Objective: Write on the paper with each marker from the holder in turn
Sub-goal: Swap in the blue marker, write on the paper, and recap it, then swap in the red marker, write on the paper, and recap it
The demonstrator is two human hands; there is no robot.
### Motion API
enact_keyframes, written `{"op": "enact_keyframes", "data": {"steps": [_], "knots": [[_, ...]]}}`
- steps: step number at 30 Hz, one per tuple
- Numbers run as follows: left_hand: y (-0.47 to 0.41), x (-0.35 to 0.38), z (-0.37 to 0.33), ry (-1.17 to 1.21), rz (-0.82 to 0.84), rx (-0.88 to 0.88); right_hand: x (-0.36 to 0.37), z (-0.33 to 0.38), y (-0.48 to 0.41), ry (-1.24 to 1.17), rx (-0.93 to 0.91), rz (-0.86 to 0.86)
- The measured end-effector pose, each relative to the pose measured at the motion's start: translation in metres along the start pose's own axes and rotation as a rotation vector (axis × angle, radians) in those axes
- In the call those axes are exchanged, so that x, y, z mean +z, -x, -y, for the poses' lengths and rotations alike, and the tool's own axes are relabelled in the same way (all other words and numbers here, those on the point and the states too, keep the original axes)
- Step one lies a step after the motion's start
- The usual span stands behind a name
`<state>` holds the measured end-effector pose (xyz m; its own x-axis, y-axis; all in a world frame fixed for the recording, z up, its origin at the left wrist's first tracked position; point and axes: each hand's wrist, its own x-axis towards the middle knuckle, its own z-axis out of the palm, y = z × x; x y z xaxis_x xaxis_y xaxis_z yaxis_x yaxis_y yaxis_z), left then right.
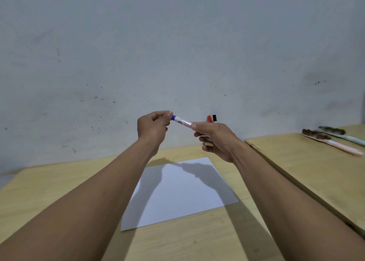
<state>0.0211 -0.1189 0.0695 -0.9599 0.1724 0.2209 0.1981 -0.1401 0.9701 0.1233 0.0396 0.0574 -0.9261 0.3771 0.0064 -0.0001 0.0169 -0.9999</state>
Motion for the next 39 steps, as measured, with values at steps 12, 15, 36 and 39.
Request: {"op": "enact_keyframes", "data": {"steps": [12,15,36,39], "knots": [[-0.008,0.053,-0.003,-0.19,0.116,0.202,-0.032,0.001,-0.017,0.282,-0.21,-0.024],[-0.009,0.074,0.006,-0.16,0.118,0.16,-0.047,0.007,-0.029,0.355,-0.238,-0.081],[-0.051,0.156,0.14,-0.562,0.347,0.055,-0.101,-0.026,-0.147,0.69,-0.23,-0.448],[-0.052,0.158,0.147,-0.561,0.35,0.076,-0.098,-0.032,-0.151,0.742,-0.167,-0.394]]}}
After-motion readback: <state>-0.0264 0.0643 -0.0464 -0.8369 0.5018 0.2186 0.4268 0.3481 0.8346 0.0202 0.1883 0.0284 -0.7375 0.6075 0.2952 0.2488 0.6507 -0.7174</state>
